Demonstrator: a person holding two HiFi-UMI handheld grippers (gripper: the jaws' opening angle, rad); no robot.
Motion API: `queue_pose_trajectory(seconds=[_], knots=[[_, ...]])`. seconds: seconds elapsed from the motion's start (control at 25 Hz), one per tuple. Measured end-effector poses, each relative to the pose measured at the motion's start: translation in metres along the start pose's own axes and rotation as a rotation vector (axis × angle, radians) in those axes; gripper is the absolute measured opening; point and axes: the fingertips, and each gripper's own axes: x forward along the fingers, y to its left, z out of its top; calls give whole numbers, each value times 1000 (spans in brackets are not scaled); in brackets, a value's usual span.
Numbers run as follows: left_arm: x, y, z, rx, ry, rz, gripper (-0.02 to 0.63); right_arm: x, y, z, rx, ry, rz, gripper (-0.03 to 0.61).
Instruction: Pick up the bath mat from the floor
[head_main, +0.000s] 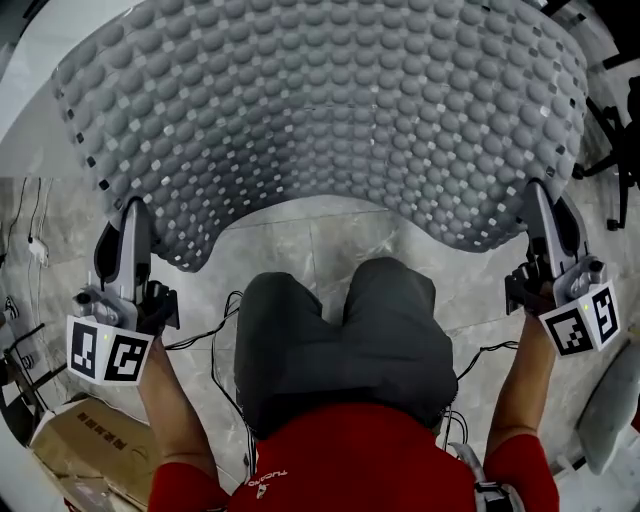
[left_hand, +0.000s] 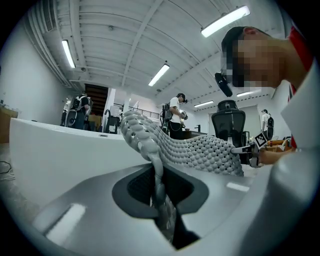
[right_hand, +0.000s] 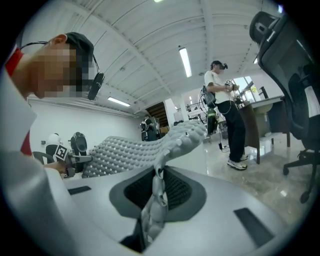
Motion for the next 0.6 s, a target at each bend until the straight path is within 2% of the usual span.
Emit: queue_pose_trajectory(seconds=[0.32,0.6], knots=[[-2,-24,20,71,-20,10,40,-12,-12,-13,76,-98,31,41],[-1,-7,5,-10,-11,6,38,2,2,-7,65,-51,25,41]])
